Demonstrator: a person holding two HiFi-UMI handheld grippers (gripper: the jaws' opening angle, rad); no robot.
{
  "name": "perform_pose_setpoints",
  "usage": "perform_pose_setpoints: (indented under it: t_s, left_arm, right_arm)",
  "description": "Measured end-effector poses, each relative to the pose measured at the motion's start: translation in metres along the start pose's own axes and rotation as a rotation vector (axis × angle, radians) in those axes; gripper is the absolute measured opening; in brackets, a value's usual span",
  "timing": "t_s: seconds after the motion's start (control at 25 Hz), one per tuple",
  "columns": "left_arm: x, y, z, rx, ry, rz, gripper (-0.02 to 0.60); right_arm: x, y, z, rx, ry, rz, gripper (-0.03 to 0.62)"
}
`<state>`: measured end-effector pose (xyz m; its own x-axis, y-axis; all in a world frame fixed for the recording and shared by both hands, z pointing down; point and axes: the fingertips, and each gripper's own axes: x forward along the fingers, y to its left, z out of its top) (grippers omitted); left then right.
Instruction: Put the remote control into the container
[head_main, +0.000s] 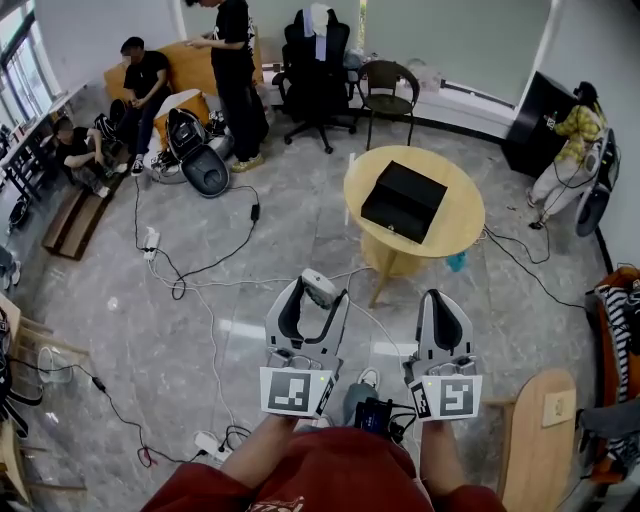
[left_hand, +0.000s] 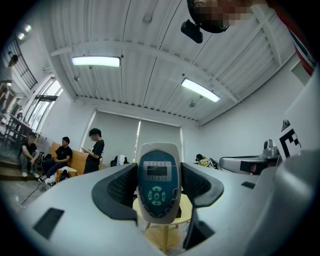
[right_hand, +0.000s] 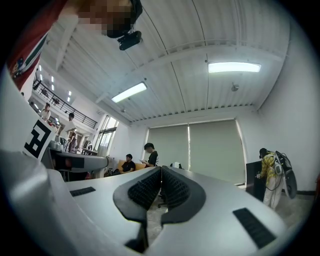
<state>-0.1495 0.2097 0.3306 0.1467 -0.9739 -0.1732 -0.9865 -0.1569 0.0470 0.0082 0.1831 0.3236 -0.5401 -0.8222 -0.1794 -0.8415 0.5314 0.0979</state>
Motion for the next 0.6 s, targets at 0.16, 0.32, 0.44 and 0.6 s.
perform_pose_setpoints:
  t_s: [0.16, 0.32, 0.44, 0.6]
  left_arm:
    - [0.037, -0.012, -0.007, -0.006, 0.005, -0.017, 0.264]
    - [0.078, -0.025, -0.014, -0.016, 0.005, -0.036, 0.264]
    - [0.108, -0.035, -0.022, -0.02, 0.015, -0.057, 0.264]
    - [0.144, -0.05, -0.028, -0.021, 0.018, -0.079, 0.264]
  right_arm:
    - [0.02, -0.031, -0.007, 0.001, 0.007, -0.01, 0.024]
    - [0.039, -0.065, -0.017, 0.001, 0.021, -0.023, 0.023]
    - [0.051, -0.091, -0.026, 0.004, 0.035, -0.041, 0.023]
    - [0.065, -0.126, -0.032, 0.009, 0.033, -0.068, 0.023]
